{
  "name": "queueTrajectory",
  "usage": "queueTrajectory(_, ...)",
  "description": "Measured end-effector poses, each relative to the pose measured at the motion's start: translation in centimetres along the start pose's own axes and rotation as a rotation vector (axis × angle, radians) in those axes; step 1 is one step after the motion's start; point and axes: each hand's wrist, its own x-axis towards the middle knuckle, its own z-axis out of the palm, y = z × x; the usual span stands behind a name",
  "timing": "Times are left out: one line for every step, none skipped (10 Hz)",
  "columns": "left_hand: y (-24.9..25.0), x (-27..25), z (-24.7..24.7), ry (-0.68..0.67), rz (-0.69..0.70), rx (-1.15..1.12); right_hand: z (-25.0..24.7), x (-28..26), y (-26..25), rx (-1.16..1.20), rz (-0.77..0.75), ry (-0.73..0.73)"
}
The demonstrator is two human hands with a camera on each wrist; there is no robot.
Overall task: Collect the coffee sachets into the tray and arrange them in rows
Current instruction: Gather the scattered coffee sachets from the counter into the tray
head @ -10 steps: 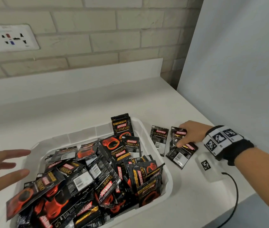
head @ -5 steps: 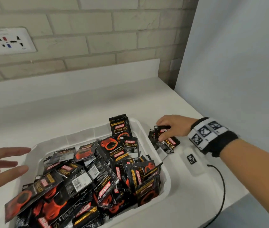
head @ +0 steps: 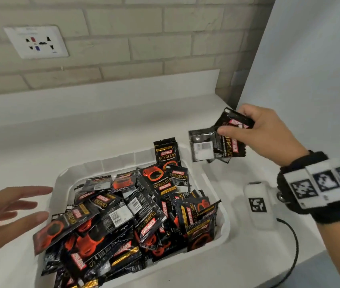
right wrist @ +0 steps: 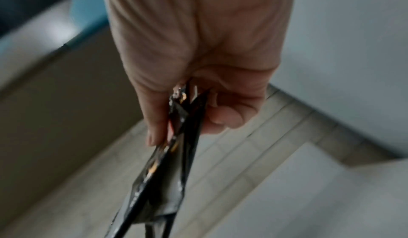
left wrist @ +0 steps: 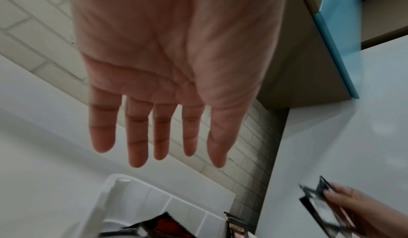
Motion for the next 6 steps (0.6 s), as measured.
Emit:
queueTrajectory(2.8,0.9,-0.4,-0.18,-0.094,-0.012,2.2,-2.6,-4.1,0.186,-0.08,-0.268)
queueTrajectory(5.5,0.2,0.9,-0.233,0.054,0.078,6.3,-5.0,-5.7,0.071,-0.116,-0.642)
queueTrajectory(9.3,-2.0,2.2,-0.217,0.146,0.14,9.8,-6.8,-5.2,-0.071,-0.178,-0.783)
queueTrajectory(10.2,-3.2,2.8,-0.209,0.233,0.061,10.3,-7.1,-4.4,-0.2,-0.246,-0.734)
queueTrajectory(9.7,-3.8,2.8,-0.191,0.257,0.034,9.3,-6.5,-4.8,-0.207,-0.19,-0.727)
queueTrajectory(8.5,-3.5,2.4,-0.153,0.26,0.104,8.5,-6.1,-4.8,-0.207,-0.184,-0.785)
